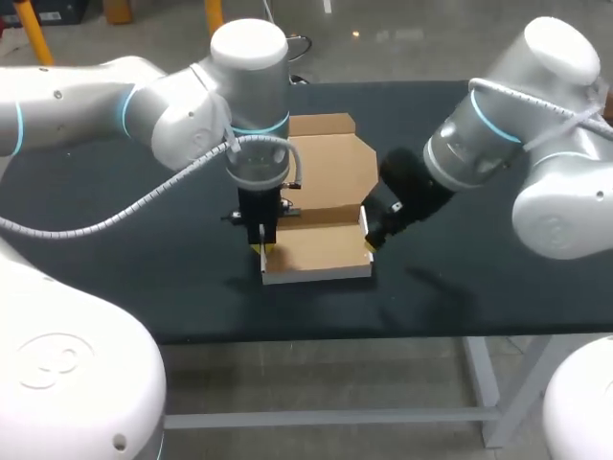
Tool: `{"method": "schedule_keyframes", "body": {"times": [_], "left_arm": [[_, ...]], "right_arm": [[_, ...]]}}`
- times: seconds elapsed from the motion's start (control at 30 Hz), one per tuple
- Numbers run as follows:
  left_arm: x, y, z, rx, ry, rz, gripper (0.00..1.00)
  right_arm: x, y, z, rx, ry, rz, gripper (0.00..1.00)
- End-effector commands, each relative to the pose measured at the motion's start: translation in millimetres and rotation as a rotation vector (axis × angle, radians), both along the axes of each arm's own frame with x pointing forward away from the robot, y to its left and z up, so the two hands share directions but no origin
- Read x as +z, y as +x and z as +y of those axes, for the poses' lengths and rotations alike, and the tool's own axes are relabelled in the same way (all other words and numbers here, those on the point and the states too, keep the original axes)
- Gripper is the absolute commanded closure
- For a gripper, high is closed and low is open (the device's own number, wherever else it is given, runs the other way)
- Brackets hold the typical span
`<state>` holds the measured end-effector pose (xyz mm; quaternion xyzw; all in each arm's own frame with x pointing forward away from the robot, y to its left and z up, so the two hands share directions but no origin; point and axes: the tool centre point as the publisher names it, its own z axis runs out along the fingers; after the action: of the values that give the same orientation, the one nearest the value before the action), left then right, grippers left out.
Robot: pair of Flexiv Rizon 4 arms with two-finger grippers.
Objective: Assemble the packaging by folding the flat box into shape, placing the metal phone stand inside, and closing the box properly
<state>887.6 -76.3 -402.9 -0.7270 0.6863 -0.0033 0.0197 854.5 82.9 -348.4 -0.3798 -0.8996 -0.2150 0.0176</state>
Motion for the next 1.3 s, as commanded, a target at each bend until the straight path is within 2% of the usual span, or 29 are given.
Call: {"method": "schedule_keyframes", "body": {"times": [0.03, 0.17, 0.53, 1.0, 1.3], "left_arm": [[-6.3, 0.6, -3, -0.001, 0.009, 0.001, 1.0], [-7.1, 0.8, -1, -0.004, 0.011, 0.002, 1.0], [-7.5, 3.7, 6, -0.006, 0.025, -0.004, 1.0], [-6.3, 4.8, 13, -0.01, 0.105, -0.028, 1.0], [-13.4, 5.5, 15, -0.045, 0.349, -0.099, 1.0]], "right_arm": [[17, -23.2, -34, 0.126, 0.082, -0.063, 0.0], [24, -33.4, -49, 0.19, 0.12, -0.105, 0.0], [42, -63.8, -70, 0.299, 0.127, -0.186, 0.0], [42, -76.8, -75, 0.322, 0.12, -0.188, 0.0], [40, -78.9, -76, 0.311, 0.117, -0.182, 0.0]]}}
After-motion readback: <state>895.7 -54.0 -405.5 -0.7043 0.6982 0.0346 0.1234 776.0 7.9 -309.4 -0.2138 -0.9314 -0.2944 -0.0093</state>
